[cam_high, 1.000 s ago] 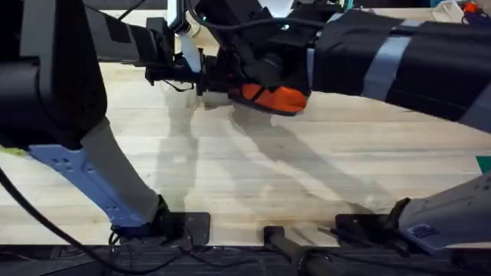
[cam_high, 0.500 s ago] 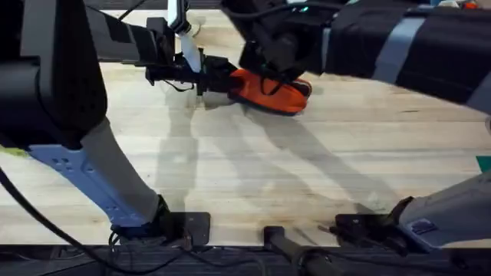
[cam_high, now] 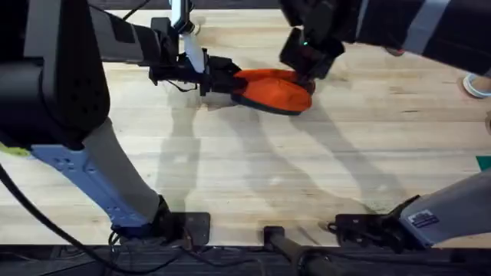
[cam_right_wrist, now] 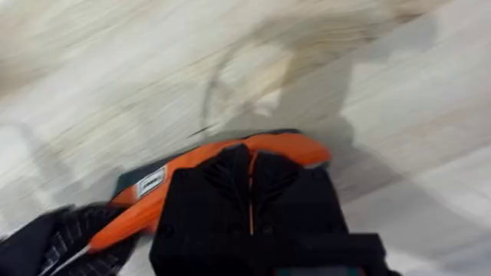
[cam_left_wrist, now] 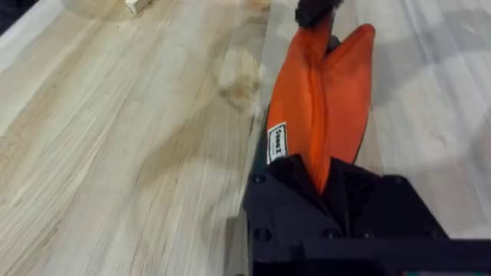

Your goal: Unzip the bag, pick up the pens from the table one at a time and place them inside, then zip the bag closed.

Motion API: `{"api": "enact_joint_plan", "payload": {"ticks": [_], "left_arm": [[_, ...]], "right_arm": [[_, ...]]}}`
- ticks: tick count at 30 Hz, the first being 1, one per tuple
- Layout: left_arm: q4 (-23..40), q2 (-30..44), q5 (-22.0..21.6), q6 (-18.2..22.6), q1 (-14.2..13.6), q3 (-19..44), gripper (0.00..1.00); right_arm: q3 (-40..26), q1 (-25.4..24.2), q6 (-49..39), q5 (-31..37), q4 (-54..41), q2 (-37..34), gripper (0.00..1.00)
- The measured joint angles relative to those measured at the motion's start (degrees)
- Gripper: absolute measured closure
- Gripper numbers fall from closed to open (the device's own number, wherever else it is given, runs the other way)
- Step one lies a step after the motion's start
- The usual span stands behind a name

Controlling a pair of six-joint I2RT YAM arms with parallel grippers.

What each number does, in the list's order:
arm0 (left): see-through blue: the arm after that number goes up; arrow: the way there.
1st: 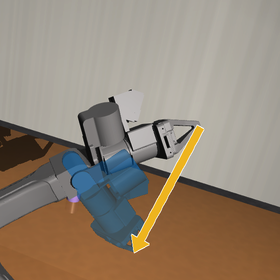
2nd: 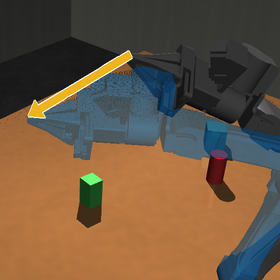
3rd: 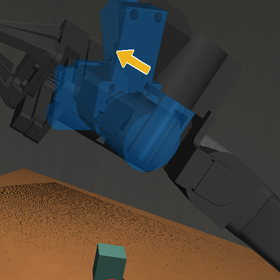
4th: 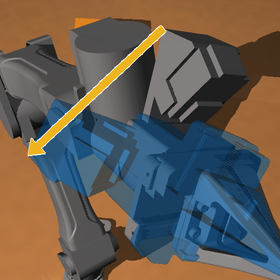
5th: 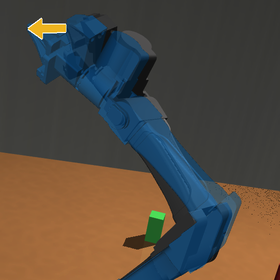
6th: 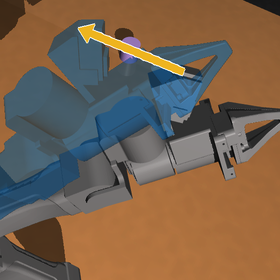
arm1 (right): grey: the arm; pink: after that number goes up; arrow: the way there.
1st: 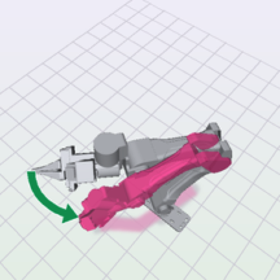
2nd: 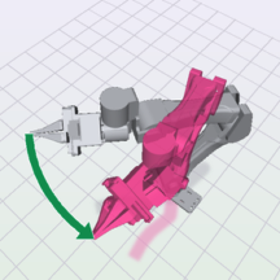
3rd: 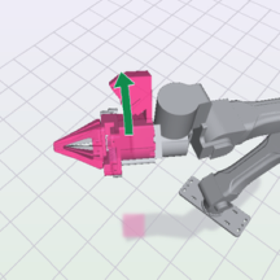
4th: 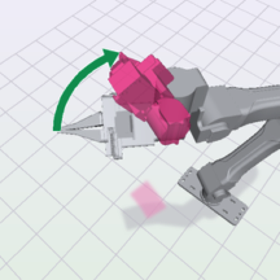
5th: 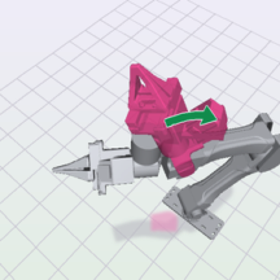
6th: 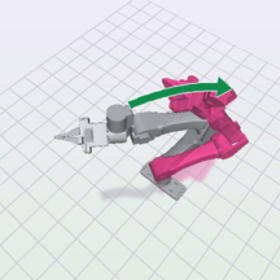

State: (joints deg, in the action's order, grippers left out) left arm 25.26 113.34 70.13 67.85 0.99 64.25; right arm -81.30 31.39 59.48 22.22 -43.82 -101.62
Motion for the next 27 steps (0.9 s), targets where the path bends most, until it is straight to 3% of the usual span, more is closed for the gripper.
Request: {"api": "enact_joint_plan", "payload": {"ticks": [7,14,27], "left_arm": [[0.04,0.02,0.73,-0.17,0.0,0.0,0.959],[0.24,0.2,0.93,-0.2,0.48,0.0,0.959],[0.24,0.2,1.07,-0.2,0.48,0.0,0.959]], "right_arm": [[-0.04,-6.99,-0.2,-0.03,-5.37,0.0,0.971],[-0.04,-13.14,-1.94,4.52,-8.01,0.0,0.972],[-0.04,-13.85,-3.02,5.44,-8.7,-0.01,0.971]]}}
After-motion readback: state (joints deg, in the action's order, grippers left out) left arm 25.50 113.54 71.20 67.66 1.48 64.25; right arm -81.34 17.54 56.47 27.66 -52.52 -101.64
